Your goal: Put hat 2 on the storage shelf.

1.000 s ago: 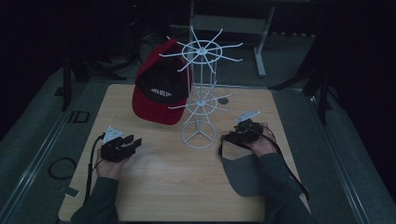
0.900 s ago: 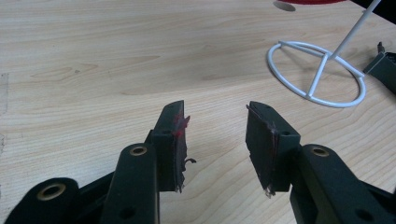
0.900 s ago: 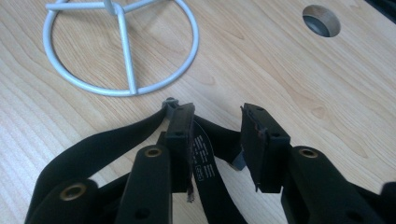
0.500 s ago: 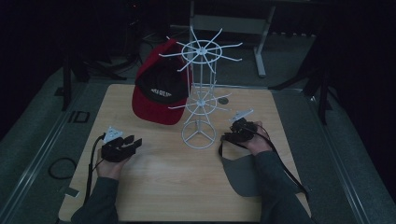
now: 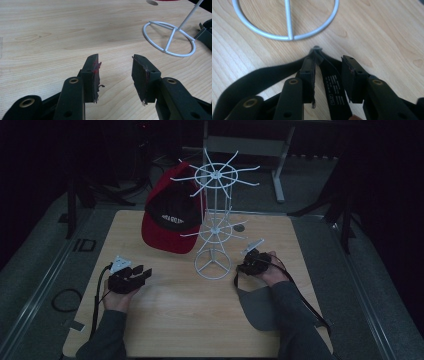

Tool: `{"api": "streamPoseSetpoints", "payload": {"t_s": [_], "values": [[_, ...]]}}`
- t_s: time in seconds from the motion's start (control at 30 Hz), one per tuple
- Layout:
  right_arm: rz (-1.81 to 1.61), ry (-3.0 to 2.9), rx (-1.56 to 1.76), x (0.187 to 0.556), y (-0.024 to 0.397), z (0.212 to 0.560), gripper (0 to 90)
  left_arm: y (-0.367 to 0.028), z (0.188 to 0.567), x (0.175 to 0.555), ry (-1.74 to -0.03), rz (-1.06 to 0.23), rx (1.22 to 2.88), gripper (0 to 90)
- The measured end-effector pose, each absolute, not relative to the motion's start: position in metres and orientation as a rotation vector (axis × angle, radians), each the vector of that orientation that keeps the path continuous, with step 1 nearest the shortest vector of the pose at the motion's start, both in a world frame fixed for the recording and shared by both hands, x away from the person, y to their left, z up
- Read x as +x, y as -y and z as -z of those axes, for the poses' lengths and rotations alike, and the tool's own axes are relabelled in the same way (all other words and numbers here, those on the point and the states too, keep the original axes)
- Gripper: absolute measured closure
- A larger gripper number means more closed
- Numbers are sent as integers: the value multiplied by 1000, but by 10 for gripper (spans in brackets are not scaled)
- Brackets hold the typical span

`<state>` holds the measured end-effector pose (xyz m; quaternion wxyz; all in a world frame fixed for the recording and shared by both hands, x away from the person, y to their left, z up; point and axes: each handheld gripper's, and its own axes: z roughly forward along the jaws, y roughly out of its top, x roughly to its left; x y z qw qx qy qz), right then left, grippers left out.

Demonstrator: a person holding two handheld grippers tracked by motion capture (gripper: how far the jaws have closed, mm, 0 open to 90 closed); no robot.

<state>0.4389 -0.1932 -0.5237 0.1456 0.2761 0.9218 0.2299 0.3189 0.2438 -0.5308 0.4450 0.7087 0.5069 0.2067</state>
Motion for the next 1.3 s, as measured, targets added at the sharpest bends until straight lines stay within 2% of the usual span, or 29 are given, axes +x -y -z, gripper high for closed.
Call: {"api": "streamPoseSetpoints", "payload": {"t_s": [0.3,0.47,1.3], "values": [[-569,-2686,793,441,188,531,759,-244,531,319,-1257,-510,1753,579],[-570,-2675,793,439,186,531,886,-244,530,319,-1257,-509,1749,579],[-827,-2390,853,425,209,489,899,-245,530,319,-1258,-509,1746,579]]}}
